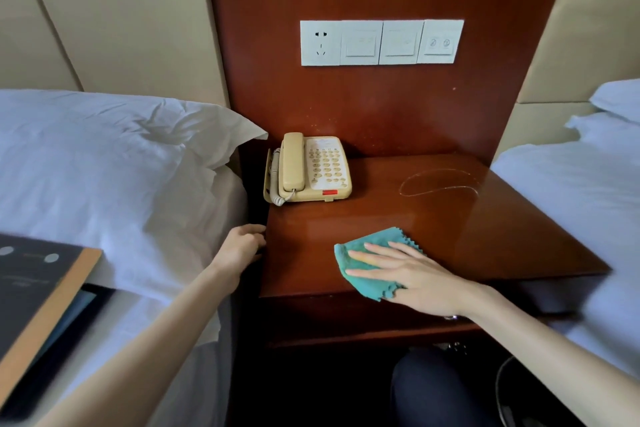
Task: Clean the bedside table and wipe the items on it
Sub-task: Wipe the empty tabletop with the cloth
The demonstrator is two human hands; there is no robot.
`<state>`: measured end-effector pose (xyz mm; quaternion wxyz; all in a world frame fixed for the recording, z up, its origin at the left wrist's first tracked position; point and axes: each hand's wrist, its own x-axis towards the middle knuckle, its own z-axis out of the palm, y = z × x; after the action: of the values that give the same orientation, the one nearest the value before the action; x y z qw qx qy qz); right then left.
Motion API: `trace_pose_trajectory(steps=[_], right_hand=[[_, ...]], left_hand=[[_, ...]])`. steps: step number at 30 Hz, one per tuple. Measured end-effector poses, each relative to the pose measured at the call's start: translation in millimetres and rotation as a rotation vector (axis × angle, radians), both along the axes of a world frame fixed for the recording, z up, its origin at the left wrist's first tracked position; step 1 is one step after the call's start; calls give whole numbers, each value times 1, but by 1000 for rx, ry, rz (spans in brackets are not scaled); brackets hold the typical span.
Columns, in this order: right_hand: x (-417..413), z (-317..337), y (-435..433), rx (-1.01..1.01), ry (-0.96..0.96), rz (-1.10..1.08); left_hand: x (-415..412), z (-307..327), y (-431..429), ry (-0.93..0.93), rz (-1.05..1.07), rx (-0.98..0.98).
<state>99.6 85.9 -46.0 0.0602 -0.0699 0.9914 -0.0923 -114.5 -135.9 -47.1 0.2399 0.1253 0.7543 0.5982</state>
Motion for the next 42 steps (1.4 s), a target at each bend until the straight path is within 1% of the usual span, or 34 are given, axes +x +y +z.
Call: trace_pose_trajectory(steps=[4,8,10,12,16,20,23,25,31,39,42], right_hand=[[-2,-1,-12,-14,5,-31],[-13,-1,-31,-11,15,-1],[-19,-1,-37,-12,19,10],[-21,-1,-38,-9,30,16],[-17,-3,-31,15,44,13],[-8,-3,-14,-40,33,-75],[2,-1,2,-59,36,-157],[11,-1,13,-63,38,-212],[40,2,58,-45,52,-422],[63,0,127,-45,105,-792],[58,0,139,-24,82,-812]], left_hand=[[-4,-4,1,12,14,-22],[-7,-9,4,32,25,-49],[-6,-10,6,71,26,-82],[-5,-12,6,169,9,-167],[3,-9,6,451,-68,-382],[14,-5,7,679,-129,-524],[16,-3,6,805,-151,-634],[17,-3,6,846,-161,-634],[22,-7,9,910,-211,-550],[39,-10,16,1009,-342,-543],[48,-9,23,1030,-379,-551]])
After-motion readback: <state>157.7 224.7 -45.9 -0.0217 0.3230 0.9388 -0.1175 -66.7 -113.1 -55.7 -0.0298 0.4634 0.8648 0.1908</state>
